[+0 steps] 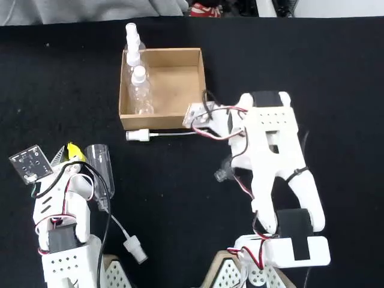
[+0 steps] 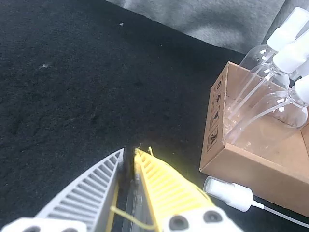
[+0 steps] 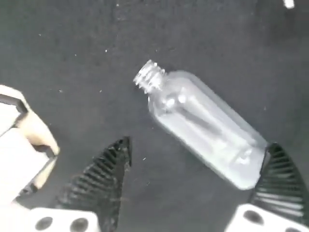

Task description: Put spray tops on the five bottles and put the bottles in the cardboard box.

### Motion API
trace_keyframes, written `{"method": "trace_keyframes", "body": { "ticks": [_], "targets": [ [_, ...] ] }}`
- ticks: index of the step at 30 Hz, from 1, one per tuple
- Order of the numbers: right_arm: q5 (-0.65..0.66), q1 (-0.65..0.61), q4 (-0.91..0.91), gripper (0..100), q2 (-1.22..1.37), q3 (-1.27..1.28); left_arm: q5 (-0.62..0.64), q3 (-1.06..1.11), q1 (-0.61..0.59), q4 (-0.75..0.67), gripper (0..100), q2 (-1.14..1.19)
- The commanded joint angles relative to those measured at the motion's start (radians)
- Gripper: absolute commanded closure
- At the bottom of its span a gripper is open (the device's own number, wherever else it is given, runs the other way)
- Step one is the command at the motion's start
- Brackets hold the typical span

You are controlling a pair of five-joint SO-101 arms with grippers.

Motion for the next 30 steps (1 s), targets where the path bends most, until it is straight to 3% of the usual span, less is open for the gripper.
{"method": "trace_keyframes", "body": {
  "ticks": [1, 20, 30],
  "targets": [
    [0.052, -0.009, -0.117, 63.1, 0.005, 0.045, 0.000, 0.022, -0.010, -0.014, 97, -0.009],
    [0.097, -0.006, -0.371, 63.1, 0.005, 0.263, 0.000, 0.022, -0.010, -0.014, 97, -0.009],
    [-0.015, -0.011, -0.371, 63.2, 0.007, 0.269, 0.000, 0.022, -0.010, -0.014, 97, -0.009]
  ]
}}
